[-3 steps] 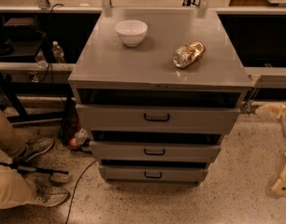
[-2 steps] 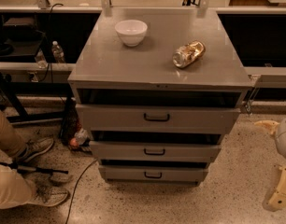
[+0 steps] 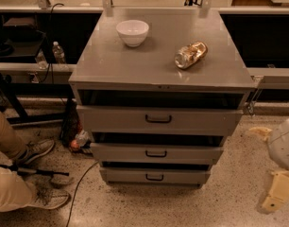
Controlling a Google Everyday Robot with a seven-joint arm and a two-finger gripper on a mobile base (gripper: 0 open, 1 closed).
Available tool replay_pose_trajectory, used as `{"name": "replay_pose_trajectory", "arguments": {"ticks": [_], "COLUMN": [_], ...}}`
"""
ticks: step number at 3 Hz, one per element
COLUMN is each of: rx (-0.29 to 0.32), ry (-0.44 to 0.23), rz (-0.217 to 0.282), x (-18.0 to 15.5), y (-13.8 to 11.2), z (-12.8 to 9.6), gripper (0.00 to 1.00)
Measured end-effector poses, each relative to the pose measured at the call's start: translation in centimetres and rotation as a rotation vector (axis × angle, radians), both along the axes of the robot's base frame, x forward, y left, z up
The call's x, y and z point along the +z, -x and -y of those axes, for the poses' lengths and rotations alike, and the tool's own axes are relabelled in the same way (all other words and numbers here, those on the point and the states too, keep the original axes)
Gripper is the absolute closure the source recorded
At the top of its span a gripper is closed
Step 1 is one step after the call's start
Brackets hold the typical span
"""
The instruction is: Open middle drawer
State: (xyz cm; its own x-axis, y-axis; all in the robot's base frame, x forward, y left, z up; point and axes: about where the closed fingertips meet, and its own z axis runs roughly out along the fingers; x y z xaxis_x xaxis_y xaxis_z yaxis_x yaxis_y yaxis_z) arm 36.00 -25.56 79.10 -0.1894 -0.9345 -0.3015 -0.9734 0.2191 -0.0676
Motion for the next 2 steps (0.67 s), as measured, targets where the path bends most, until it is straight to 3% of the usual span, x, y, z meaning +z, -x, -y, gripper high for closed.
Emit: {"name": "replay_pose_trajectory", "arguments": {"ticks": [2], "rx": [0.053], "ry": [-0.049], "rz": [0.008], "x": [-9.6], "y": [-2.7], "z": [-1.2], "gripper": [0.0]}}
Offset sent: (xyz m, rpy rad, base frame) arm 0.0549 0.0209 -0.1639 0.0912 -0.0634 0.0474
